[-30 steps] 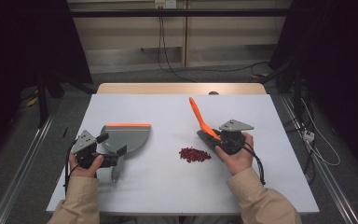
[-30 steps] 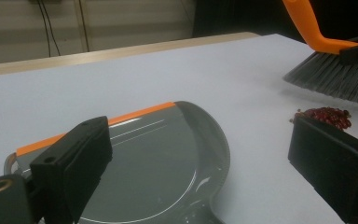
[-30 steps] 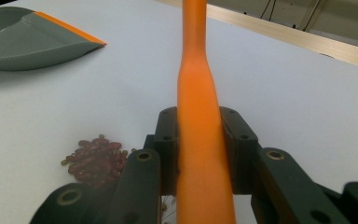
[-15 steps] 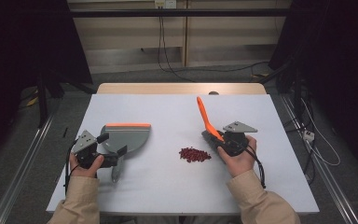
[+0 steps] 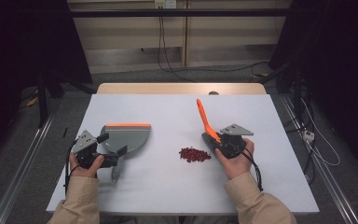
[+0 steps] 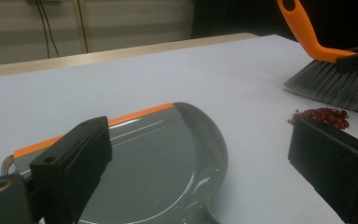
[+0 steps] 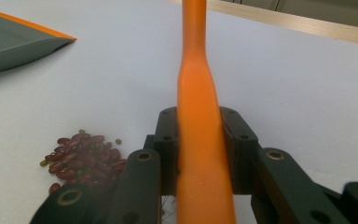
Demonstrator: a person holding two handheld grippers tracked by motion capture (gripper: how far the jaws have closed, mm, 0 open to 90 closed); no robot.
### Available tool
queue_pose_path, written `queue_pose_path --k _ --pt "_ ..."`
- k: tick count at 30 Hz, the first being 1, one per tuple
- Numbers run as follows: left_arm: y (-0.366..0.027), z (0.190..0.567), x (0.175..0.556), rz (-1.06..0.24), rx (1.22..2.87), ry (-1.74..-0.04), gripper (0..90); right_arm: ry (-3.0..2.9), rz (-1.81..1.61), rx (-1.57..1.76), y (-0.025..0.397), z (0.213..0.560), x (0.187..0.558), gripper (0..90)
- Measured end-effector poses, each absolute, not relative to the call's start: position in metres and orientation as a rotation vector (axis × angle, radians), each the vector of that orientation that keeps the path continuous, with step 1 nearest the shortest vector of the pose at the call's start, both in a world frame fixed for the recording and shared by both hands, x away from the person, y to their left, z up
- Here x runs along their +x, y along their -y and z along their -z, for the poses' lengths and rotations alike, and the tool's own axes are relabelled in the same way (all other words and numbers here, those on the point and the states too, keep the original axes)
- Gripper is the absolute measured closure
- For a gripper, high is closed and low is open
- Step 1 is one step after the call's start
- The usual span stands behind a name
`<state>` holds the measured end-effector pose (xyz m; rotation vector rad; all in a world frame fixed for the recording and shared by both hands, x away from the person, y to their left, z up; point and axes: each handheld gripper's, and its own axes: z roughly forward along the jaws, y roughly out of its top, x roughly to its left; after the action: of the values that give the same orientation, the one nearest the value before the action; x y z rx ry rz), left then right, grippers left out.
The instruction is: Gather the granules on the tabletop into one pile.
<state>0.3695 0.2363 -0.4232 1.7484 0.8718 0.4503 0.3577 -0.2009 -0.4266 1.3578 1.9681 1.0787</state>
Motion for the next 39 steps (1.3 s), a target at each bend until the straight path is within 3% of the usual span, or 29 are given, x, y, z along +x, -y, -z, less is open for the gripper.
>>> queue_pose_path --k 26,39 --pt "-0.238 0.424 0.371 -0.442 1.748 -0.870 5.8 -1.895 -1.116 1.373 0.154 0.433 0.369 71.3" --pt "-0.238 0.424 0.371 -0.442 1.748 -0.871 5.8 -1.891 -1.125 1.338 0.160 0.422 0.368 71.3"
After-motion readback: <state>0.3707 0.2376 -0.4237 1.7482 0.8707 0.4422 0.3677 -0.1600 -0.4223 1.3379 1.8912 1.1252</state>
